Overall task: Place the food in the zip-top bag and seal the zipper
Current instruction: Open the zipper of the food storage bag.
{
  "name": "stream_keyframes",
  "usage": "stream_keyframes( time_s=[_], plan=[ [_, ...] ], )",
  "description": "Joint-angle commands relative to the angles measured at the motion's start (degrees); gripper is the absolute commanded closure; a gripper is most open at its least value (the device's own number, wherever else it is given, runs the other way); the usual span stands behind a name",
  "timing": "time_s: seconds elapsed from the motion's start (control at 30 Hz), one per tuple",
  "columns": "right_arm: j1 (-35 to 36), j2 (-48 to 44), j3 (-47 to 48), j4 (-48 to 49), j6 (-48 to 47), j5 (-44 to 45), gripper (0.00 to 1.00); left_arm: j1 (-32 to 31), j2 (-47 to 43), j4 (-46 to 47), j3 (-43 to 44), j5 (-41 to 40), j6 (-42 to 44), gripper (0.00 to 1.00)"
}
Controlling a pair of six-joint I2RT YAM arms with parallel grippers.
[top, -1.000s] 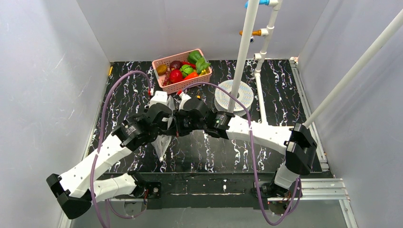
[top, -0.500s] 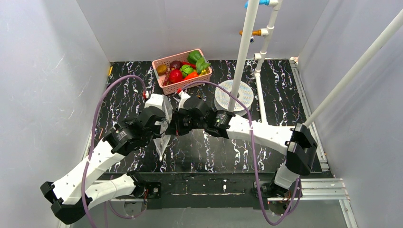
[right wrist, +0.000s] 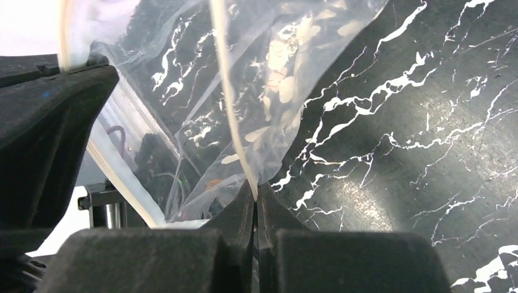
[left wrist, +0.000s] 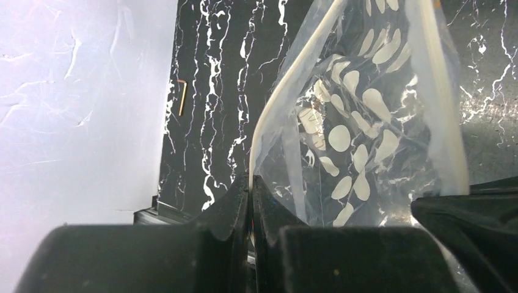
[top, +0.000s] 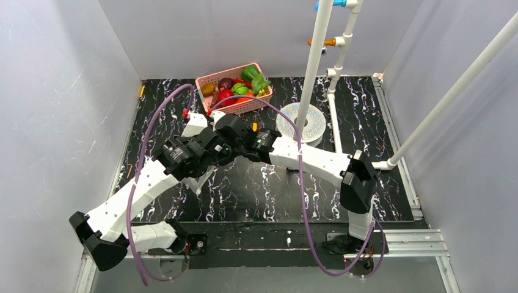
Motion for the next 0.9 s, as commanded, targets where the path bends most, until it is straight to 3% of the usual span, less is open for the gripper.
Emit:
stream_keyframes(
  time_s=[0.0, 0.1, 0.37, 0.63, 0.77, 0.87],
  plan=[
    [-2.21, -2.08, -0.13, 2.65, -0.87, -4.0, 0.99, 0.94, -5.47, 4.12, -3.42, 0.03, -0.18, 1.0],
    [-3.87, -4.11, -5.95, 10.06, 2.18, -11.14, 0.99, 1.22, -8.96, 9.85, -6.35, 2.46, 2.86, 1.0],
    [-3.93, -5.15, -8.65, 16.53, 5.3, -19.07, 0.99, 1.56, -12.23, 19.93, -11.71, 3.49, 6.27, 0.93],
    [-3.93, -5.42, -8.6, 16.63, 5.87, -21.05, 0.99, 1.92, -11.84, 23.68, -12.56, 4.51, 7.25, 0.72],
    [-3.93, -5.91, -8.37, 16.16, 5.41, -20.27, 0.99, 1.93, -11.54, 23.53, -12.17, 5.2, 7.71, 0.78],
    [-3.93, -5.09, -7.15, 15.39, 4.94, -20.48, 0.99, 1.89, -11.6, 23.44, -12.01, 5.26, 9.15, 1.0]
  ],
)
